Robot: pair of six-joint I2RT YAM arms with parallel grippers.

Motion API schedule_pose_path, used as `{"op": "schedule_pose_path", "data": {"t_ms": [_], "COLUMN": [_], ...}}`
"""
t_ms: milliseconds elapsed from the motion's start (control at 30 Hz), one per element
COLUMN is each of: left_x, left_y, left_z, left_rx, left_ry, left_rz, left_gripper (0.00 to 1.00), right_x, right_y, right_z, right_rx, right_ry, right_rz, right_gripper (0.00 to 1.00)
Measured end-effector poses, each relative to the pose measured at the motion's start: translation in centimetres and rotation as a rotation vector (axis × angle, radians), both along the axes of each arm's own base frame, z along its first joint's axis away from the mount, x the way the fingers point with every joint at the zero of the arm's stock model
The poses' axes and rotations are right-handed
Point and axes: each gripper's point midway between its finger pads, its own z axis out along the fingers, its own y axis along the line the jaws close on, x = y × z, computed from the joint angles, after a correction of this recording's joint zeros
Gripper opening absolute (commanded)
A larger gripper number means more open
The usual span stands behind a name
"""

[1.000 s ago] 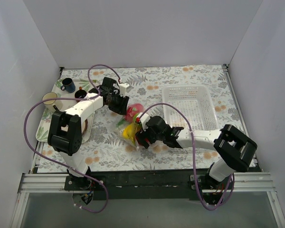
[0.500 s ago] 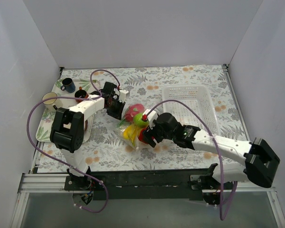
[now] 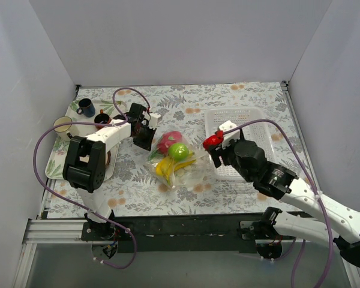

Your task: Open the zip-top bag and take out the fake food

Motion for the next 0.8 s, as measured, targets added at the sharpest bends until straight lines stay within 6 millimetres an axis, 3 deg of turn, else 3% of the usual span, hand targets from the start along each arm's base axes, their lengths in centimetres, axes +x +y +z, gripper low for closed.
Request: {"op": "schedule_pose_path", "data": {"t_ms": [133, 167, 200, 233, 267, 333, 433, 500, 567, 667, 800], "left_x": [0.1, 0.2, 0.3, 0.5, 0.8, 1.2, 1.6, 1.7, 1.6, 1.0, 0.0], "left_y": [0.1, 0.0, 0.0, -0.1, -0.2, -0.4, -0.7, -0.9, -1.1, -1.4, -1.9], "left_z": [0.3, 0.4, 0.6, 0.9, 1.2, 1.8, 2.7, 3.4, 4.0, 4.4, 4.6], "left_rx": [-0.002, -0.002, -0.004, -0.006, -0.008, -0.017, -0.031, -0.043, -0.057, -0.082, -0.114], "left_ry": [0.000, -0.002, -0.004, -0.009, -0.015, -0.028, -0.039, -0.042, -0.043, -0.025, 0.009], "left_rz": [0.003, 0.003, 0.004, 0.004, 0.005, 0.004, 0.001, -0.002, -0.006, -0.013, -0.025], "left_gripper": [0.00, 0.00, 0.00, 0.00, 0.00, 0.00, 0.16, 0.23, 0.27, 0.31, 0.34], "right_x": [3.0, 3.8, 4.7, 5.6, 6.2, 6.8, 6.7, 6.5, 6.5, 6.4, 5.4], "right_y": [-5.3, -6.7, -8.2, -9.6, -10.8, -12.7, -13.2, -13.0, -12.5, -10.9, -6.0], "right_z": [-0.6, -1.3, -2.1, -3.1, -4.3, -6.5, -8.7, -8.9, -8.0, -5.2, -1.7], "right_rx": [-0.011, -0.022, -0.034, -0.050, -0.071, -0.123, -0.176, -0.182, -0.159, -0.107, -0.051], "right_ry": [-0.032, -0.018, 0.002, 0.030, 0.063, 0.123, 0.193, 0.213, 0.194, 0.135, 0.065], "right_rz": [-0.239, -0.306, -0.377, -0.448, -0.504, -0.588, -0.615, -0.611, -0.593, -0.543, -0.389], "right_gripper": [0.01, 0.15, 0.37, 0.63, 0.98, 0.98, 0.98, 0.98, 0.99, 0.98, 0.93]}}
